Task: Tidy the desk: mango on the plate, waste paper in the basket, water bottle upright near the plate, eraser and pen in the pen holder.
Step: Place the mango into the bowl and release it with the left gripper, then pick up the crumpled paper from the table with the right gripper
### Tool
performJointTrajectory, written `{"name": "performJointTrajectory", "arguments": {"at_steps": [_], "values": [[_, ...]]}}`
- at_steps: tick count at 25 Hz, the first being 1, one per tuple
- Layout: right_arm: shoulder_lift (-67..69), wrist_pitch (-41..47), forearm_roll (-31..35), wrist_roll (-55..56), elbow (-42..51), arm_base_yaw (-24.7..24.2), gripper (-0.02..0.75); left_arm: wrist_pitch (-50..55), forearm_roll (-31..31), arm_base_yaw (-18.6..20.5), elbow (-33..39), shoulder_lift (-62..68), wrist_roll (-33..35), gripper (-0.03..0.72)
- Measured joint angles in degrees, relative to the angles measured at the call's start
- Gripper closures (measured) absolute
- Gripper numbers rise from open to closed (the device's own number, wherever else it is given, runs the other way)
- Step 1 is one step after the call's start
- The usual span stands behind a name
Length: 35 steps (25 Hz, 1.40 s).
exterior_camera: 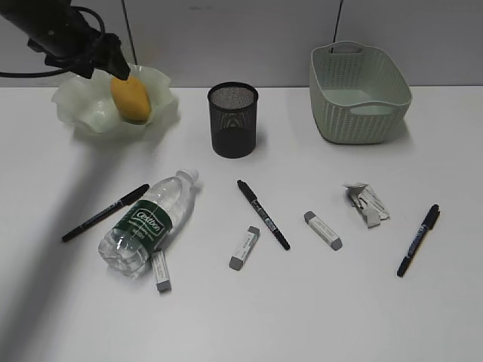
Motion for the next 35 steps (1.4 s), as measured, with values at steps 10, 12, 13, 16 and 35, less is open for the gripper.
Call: {"name": "performJointTrajectory", "arguments": {"at_steps": [10, 12, 13, 16, 35], "values": [[0.00, 0.00, 0.00, 0.00, 0.00, 0.00, 0.281, 18.85, 7.46, 0.00, 2.08, -7.55, -10.98, 0.135], [0.00, 0.00, 0.00, 0.00, 0.00, 0.00, 0.281, 18.91, 7.51, 0.00, 4.54, -10.16, -11.56, 0.136], [0.00, 0.00, 0.00, 0.00, 0.00, 0.00, 0.281, 18.99, 7.51, 0.00, 6.08, -12.16, -11.73, 0.136], [0.00, 0.00, 0.00, 0.00, 0.00, 0.00, 0.281, 18.99, 7.51, -0.07, 12.21, -17.64, -11.96, 0.137], [0.00, 0.00, 0.00, 0.00, 0.00, 0.00, 0.281, -8.52, 7.07, -0.07, 68.28, -76.97, -12.14, 0.138]]}}
